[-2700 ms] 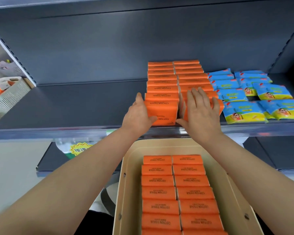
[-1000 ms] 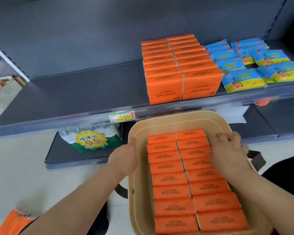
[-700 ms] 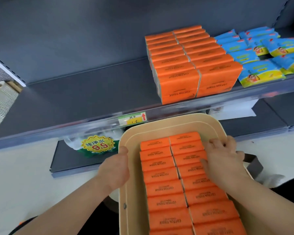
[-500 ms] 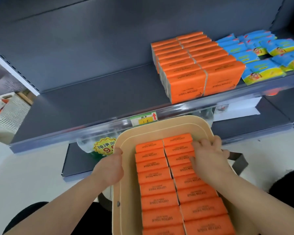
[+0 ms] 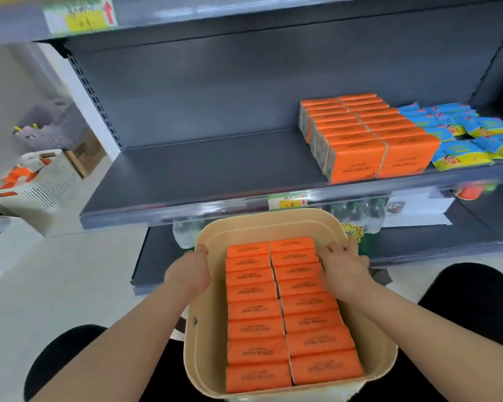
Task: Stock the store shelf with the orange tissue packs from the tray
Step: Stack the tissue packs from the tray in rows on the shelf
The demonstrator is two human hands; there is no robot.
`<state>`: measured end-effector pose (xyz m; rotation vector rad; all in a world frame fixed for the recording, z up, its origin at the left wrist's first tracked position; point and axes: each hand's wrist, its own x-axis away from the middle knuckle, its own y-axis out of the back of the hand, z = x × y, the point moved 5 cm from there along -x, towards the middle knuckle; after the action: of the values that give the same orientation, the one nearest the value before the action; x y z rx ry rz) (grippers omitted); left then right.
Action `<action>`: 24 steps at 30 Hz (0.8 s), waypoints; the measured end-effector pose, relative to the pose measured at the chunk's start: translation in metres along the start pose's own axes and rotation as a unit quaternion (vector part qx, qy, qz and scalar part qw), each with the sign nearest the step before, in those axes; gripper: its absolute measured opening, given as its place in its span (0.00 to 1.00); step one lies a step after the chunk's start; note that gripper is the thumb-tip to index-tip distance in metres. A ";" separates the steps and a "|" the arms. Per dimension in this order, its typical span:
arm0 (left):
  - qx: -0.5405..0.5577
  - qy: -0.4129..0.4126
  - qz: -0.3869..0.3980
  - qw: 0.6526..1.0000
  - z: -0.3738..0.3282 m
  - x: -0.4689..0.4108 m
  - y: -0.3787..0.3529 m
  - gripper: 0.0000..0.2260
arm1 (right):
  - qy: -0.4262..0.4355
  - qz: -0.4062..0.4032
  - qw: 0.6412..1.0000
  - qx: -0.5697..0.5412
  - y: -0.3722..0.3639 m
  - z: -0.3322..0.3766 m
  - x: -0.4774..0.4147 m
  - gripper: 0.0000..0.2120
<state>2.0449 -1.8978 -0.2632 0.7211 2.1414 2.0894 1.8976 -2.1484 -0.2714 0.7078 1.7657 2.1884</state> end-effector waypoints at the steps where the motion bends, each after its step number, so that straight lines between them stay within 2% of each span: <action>1: -0.006 -0.003 -0.023 1.000 -0.003 0.006 0.004 0.24 | 0.004 0.001 1.000 0.004 0.000 0.000 0.002 0.21; 3: -0.033 -0.024 -0.076 0.996 -0.012 0.020 0.013 0.22 | 0.015 -0.016 1.000 0.023 0.002 0.003 0.008 0.21; 7: -0.061 -0.130 -0.149 0.978 -0.036 0.036 0.012 0.20 | 0.093 -0.062 0.991 0.072 0.002 0.019 0.026 0.21; 10: -0.049 -0.174 -0.147 0.972 -0.048 0.033 -0.003 0.20 | 0.134 -0.059 0.988 0.041 0.000 0.026 0.034 0.19; 14: -0.010 -0.177 -0.134 0.975 -0.060 0.019 -0.017 0.17 | 0.148 -0.066 0.987 0.021 -0.003 0.014 0.023 0.19; 19: 0.071 -0.185 -0.184 0.963 -0.059 0.008 -0.030 0.14 | 0.121 -0.029 0.992 0.020 -0.008 0.006 -0.011 0.17; 24: 0.068 -0.189 -0.196 0.960 -0.050 0.005 -0.053 0.12 | 0.128 -0.021 0.992 -0.006 -0.015 0.014 -0.047 0.18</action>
<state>2.0076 -1.9410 -0.3092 0.5862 2.0221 1.4840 1.9433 -2.1550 -0.2935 0.3978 1.8619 2.3472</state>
